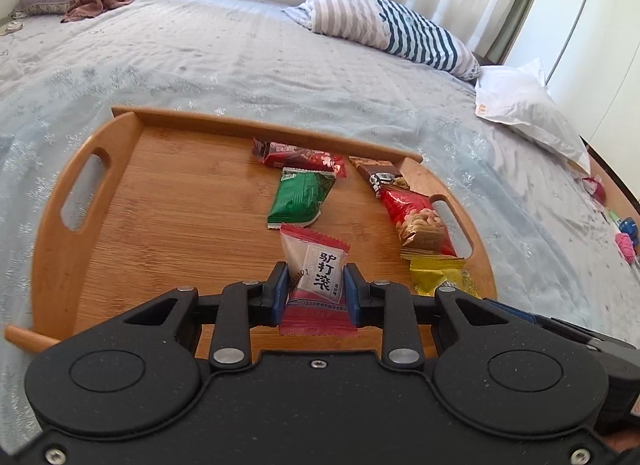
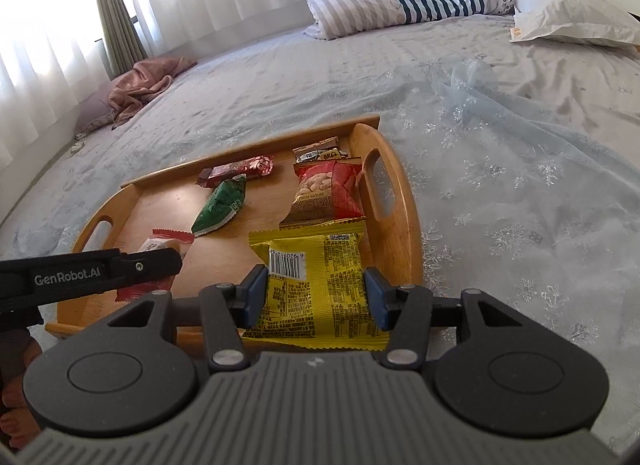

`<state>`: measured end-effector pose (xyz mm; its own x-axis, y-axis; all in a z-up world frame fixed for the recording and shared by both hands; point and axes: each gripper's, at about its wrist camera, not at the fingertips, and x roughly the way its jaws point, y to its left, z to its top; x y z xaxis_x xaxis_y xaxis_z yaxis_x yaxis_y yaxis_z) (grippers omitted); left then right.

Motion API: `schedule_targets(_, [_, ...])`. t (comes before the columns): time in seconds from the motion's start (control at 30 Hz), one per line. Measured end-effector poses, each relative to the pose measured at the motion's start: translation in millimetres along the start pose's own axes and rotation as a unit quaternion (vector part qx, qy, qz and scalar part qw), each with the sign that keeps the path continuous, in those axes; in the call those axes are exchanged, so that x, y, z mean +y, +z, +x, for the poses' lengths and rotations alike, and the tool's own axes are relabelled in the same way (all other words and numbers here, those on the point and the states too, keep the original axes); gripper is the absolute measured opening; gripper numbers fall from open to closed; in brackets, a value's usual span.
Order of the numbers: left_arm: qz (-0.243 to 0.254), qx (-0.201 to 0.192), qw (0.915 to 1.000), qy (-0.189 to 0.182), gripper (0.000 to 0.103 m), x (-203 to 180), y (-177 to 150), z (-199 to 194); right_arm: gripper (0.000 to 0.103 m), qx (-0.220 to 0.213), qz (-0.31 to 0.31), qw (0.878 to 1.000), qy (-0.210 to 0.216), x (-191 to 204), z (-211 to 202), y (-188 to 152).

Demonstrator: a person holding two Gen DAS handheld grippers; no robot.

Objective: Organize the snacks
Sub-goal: 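Carry both snacks onto the tray and open both tools to release them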

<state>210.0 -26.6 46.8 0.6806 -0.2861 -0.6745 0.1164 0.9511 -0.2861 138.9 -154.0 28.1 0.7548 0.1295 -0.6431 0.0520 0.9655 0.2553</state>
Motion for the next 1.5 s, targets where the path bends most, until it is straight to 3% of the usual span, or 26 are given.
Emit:
schedule_targets(0.33, [-0.002, 0.007, 1.0000, 0.005, 0.027, 1.3, -0.6, 30.6, 0.055, -0.017, -0.036, 0.999, -0.018, 6.3, 7.9, -2.9])
schedule_targets(0.8, [0.010, -0.001, 1.0000, 0.000, 0.028, -2.9, -5.2, 38.5, 0.056, -0.023, -0.049, 0.998, -0.031, 5.1, 17.0, -7.9])
schedule_targets(0.97, [0.018, -0.006, 0.9998, 0.006, 0.045, -5.3, -5.7, 35.0, 0.060, -0.026, -0.051, 0.998, -0.029, 5.7, 18.1, -9.9])
schedule_targets(1.03, [0.021, -0.009, 0.9997, 0.007, 0.053, -6.0, -5.6, 31.2, 0.070, -0.031, -0.052, 0.998, -0.027, 5.4, 15.3, -10.7])
schedule_targets(1.2, [0.035, -0.022, 0.9990, 0.013, 0.078, -6.9, -6.5, 16.6, 0.076, -0.044, -0.056, 0.997, -0.024, 3.8, 3.8, -13.0])
schedule_targets(1.5, [0.056, -0.043, 0.9974, 0.017, 0.088, -3.5, -25.2, -28.3, 0.087, -0.058, -0.063, 0.996, -0.015, 1.4, -23.3, -24.7])
